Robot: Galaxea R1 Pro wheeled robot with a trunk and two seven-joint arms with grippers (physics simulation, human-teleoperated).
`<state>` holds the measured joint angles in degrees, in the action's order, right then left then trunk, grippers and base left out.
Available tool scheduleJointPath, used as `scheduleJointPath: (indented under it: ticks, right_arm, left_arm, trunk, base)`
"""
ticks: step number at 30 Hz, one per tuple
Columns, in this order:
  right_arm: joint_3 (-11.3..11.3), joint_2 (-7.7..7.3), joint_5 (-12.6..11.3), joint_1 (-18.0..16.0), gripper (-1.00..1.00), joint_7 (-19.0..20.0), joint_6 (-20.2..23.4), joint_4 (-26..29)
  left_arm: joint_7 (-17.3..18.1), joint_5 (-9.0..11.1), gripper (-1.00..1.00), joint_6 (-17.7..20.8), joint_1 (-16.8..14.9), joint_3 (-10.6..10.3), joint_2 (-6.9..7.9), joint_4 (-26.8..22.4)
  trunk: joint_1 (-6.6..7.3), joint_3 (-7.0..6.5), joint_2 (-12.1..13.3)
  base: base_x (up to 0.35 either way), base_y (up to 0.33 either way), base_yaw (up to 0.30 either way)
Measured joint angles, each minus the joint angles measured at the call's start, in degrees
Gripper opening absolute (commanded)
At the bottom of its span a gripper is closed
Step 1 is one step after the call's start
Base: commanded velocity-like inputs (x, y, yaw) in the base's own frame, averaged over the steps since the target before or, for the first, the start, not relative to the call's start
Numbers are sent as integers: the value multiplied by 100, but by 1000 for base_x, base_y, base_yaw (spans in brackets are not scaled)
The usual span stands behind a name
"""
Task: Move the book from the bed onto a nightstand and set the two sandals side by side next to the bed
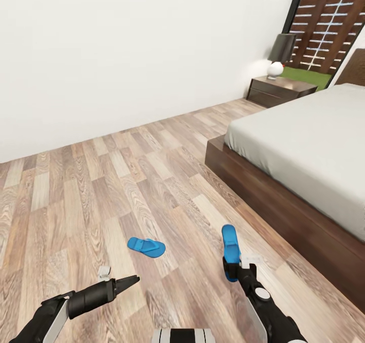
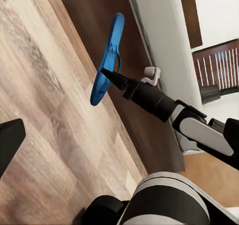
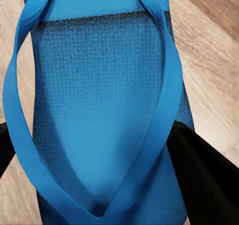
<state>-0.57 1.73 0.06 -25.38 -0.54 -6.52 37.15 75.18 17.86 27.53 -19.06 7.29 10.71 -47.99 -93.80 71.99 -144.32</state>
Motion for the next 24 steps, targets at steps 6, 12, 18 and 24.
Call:
scheduleJointPath:
  ticks: [6,12,18,24]
  right_arm:
    - [2,1,6,0,-100,1,-15,8]
    - [-6,0,8,0,-100,2,-652,1]
    - [-11,0,6,0,-100,7,-827,-2]
    - [-14,0,5,8,-100,10,-1477,-1]
  left_arm:
    - [0,0,100,0,0,0,0,0]
    - [0,0,100,0,0,0,0,0]
    - [0,0,100,0,0,0,0,0]
    - [0,0,100,0,0,0,0,0]
  trunk:
    - [15,-133,8]
    - [31,-266,16]
    - [46,-399,24]
    - [62,-532,32]
  base:
    - [0,0,0]
    - [0,0,0]
    - [0,0,0]
    - [0,0,0]
